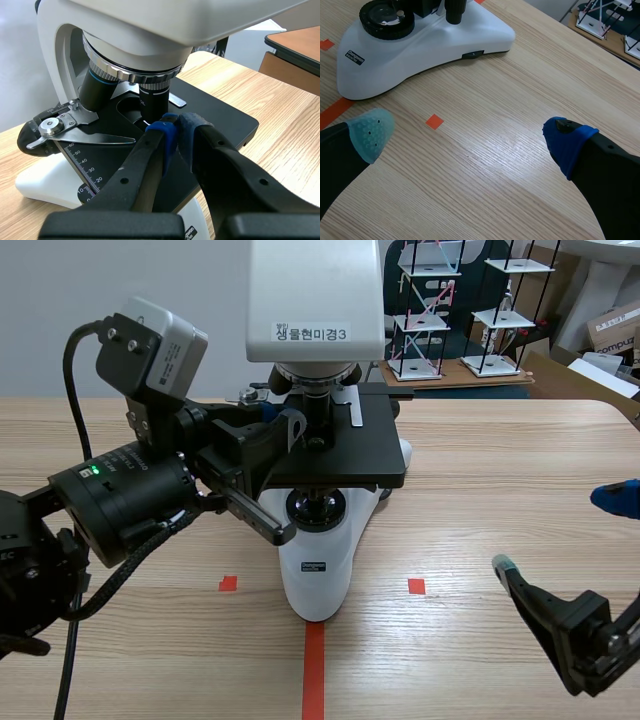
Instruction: Return to the home posture
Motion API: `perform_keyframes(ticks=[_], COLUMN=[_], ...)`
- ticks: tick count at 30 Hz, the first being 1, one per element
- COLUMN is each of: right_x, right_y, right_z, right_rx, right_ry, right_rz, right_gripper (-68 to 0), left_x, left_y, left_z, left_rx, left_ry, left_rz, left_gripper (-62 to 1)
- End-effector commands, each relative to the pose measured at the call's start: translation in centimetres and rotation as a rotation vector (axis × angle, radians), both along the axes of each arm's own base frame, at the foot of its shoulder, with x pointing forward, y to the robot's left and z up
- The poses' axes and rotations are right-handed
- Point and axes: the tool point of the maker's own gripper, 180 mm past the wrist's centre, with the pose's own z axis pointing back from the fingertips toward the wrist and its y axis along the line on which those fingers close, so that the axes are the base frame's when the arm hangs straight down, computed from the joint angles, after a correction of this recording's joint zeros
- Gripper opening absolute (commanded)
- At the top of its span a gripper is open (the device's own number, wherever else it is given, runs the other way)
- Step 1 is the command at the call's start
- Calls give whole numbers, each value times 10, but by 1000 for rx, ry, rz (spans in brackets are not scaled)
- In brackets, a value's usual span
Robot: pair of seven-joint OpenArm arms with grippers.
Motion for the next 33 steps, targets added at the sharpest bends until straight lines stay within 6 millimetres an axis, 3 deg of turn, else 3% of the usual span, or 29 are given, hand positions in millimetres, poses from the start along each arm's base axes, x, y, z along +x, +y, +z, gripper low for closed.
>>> perform_keyframes(ticks=[1,25,33], right_x=[3,3,3], right_y=[3,3,3], right_z=[10,10,10], right_rx=[9,9,9], right_ry=[-32,-32,-32], right_rz=[12,12,12], right_gripper=[-10,-10,-10], left_x=[2,1,-8], left_y=[0,1,28], left_z=[8,6,-13], left_rx=[-22,-20,15], left_ry=[-23,-19,4], left_rz=[4,6,79], left_gripper=[-592,-592,-592])
